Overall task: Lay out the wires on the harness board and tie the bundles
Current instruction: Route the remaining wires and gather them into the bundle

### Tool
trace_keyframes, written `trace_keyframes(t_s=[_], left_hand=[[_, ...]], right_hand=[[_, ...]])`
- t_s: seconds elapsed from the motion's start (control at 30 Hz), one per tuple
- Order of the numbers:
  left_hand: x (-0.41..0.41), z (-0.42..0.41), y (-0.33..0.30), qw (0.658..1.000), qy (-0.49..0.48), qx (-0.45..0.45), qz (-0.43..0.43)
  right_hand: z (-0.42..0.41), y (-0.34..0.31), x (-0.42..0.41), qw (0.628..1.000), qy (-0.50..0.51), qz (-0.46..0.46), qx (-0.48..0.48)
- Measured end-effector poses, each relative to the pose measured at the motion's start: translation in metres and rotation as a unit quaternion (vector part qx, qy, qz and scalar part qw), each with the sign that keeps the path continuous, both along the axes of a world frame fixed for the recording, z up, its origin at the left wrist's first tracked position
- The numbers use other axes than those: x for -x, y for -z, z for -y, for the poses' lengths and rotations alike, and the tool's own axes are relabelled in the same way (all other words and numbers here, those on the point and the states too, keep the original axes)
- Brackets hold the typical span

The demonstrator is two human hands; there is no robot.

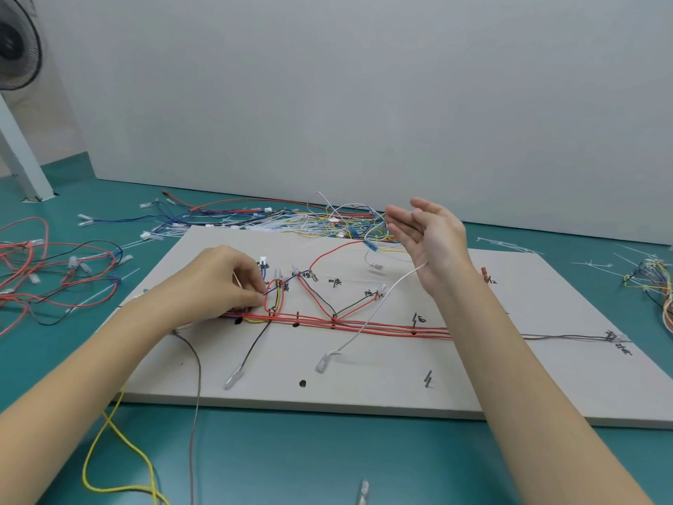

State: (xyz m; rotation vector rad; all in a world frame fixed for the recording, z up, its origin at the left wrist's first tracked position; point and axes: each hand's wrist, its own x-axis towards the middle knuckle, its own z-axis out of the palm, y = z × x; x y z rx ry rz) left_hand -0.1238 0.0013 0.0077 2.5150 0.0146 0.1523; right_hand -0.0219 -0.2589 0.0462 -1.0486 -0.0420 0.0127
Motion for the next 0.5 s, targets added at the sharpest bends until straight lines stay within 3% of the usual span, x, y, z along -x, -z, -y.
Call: trace_keyframes(t_s=[0.5], left_hand=[[-0.047, -0.001, 0.0, 0.998, -0.012, -0.008, 0.066]], right_hand=[[-0.013, 0.001, 0.011, 0.998, -0.058, 0.008, 0.031]])
